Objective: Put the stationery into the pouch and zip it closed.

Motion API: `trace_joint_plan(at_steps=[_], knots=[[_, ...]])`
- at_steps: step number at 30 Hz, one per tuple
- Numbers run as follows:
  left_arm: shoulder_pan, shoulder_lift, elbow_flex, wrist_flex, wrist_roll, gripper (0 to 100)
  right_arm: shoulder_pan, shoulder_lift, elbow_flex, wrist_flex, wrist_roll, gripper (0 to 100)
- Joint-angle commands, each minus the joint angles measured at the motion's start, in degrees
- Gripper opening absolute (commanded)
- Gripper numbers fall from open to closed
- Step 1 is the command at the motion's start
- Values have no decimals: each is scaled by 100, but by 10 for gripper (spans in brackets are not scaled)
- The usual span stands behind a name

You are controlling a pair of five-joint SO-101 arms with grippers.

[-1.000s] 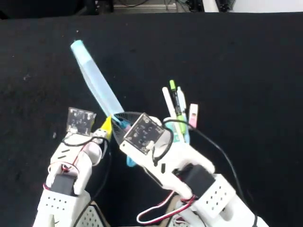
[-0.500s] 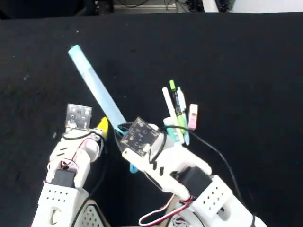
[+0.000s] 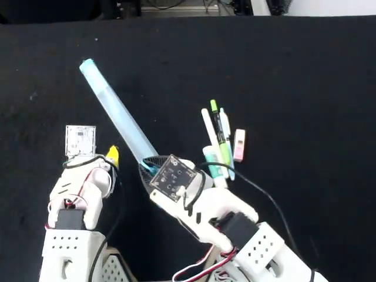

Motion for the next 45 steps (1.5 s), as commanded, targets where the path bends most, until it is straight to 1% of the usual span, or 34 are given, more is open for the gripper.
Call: trace_joint_plan(at_steps=[1, 4, 6, 13, 19, 33, 36, 41, 45], knots=[[-48, 9, -514, 167, -18, 155, 132, 48, -198, 774, 26, 11], [-40, 9, -523, 141, -18, 155, 132, 48, -716, 1415, 26, 11], [-4, 9, -523, 141, -18, 155, 132, 48, -927, 1653, 26, 11], [-4, 9, -532, 141, -18, 155, 132, 40, -1086, 1670, 26, 11], [-4, 9, -541, 141, -18, 155, 132, 40, -1578, 2180, 26, 11], [4, 9, -514, 132, -18, 155, 132, 40, -1780, 2031, 26, 11], [13, 9, -505, 123, -18, 155, 132, 40, -2053, 2040, 26, 11], [13, 9, -356, -141, -18, 155, 132, 40, -2369, 2031, 26, 11], [13, 9, -312, -185, -18, 155, 132, 48, -2149, 2031, 26, 11]])
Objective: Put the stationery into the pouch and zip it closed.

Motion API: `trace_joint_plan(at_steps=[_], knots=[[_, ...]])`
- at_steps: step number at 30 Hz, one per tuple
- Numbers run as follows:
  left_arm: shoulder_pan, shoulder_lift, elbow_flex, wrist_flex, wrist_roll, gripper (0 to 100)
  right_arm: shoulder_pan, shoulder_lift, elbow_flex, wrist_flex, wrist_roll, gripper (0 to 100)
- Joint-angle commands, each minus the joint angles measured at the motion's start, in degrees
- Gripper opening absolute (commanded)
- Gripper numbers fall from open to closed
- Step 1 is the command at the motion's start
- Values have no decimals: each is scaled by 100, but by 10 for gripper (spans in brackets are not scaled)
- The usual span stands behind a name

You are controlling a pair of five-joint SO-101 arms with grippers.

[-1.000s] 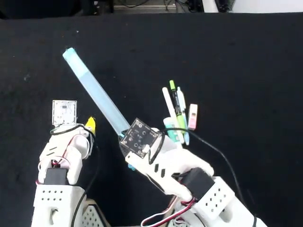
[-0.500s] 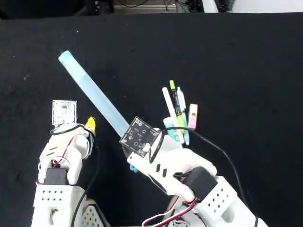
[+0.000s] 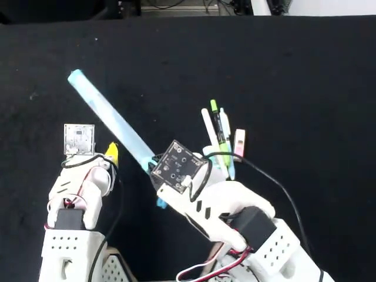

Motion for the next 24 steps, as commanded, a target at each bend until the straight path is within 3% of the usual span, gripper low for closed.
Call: trace_joint_plan(at_steps=[1, 16, 24], knots=[[13, 9, -207, -123, -18, 155, 79, -66, -31, -97, 9, 11], [-48, 9, -242, -97, -18, 155, 53, -13, 1262, -105, 1011, 11], [-57, 9, -286, -70, -35, 155, 70, -13, 2202, -1697, 967, 11]])
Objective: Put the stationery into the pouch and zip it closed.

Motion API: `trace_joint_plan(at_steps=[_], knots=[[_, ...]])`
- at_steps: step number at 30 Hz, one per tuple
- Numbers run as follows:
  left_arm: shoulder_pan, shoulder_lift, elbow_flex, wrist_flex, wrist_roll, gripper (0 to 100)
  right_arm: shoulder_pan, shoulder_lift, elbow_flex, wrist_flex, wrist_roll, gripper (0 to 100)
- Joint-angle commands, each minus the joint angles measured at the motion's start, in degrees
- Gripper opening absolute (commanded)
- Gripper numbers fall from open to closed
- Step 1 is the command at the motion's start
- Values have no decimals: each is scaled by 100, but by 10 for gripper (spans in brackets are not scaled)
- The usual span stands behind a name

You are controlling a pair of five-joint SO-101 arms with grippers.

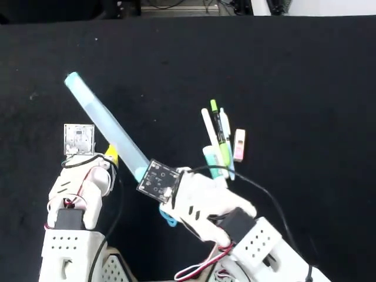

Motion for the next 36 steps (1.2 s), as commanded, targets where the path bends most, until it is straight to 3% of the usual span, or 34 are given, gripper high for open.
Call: trace_joint_plan(at_steps=[1, 6, 11, 19, 25, 32, 36], knots=[[-57, 9, -347, 44, -35, 155, 88, -13, 224, -721, 26, 11], [-57, 9, -822, 774, -18, 155, 97, -4, 101, -448, 26, 11], [-57, 9, -884, 818, -18, 155, 105, -4, -171, 53, 35, 11], [-57, 9, -989, 862, -53, 155, 229, -4, -180, 44, 53, 11], [-57, 9, -1499, 1547, -53, 155, 809, -4, 127, -738, 26, 11], [-57, 9, -1613, 1574, -62, 155, 809, -13, 479, -1363, 18, 11], [-57, 9, -1868, 1705, -62, 155, 369, -13, 602, -1451, 18, 11]])
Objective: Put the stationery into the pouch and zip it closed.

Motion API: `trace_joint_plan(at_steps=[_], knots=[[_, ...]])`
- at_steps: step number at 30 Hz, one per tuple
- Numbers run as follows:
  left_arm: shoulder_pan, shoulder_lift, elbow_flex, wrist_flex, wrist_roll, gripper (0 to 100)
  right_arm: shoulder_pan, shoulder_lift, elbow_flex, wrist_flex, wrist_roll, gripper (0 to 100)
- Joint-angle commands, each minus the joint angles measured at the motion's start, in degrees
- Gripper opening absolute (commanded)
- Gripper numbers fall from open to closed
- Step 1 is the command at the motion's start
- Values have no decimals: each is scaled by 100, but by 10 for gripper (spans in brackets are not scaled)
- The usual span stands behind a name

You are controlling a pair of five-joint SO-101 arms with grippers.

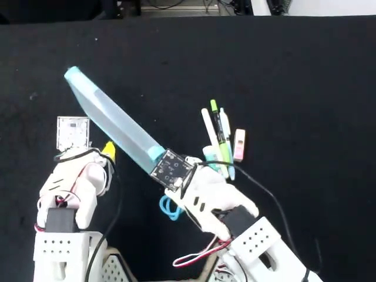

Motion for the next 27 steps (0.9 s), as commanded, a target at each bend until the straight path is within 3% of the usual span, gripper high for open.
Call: trace_joint_plan(at_steps=[1, 17, 22, 27], knots=[[-48, 18, -673, 237, -62, 155, -404, -13, 22, -167, 18, 11], [-48, -53, -1332, 457, -62, 157, -475, -4, 312, -642, 18, 11], [13, -774, -1464, 1029, -105, 159, -475, -4, 330, -624, 18, 11], [110, -1644, -1411, 1459, -668, 160, -466, -4, -48, -70, -176, 11]])
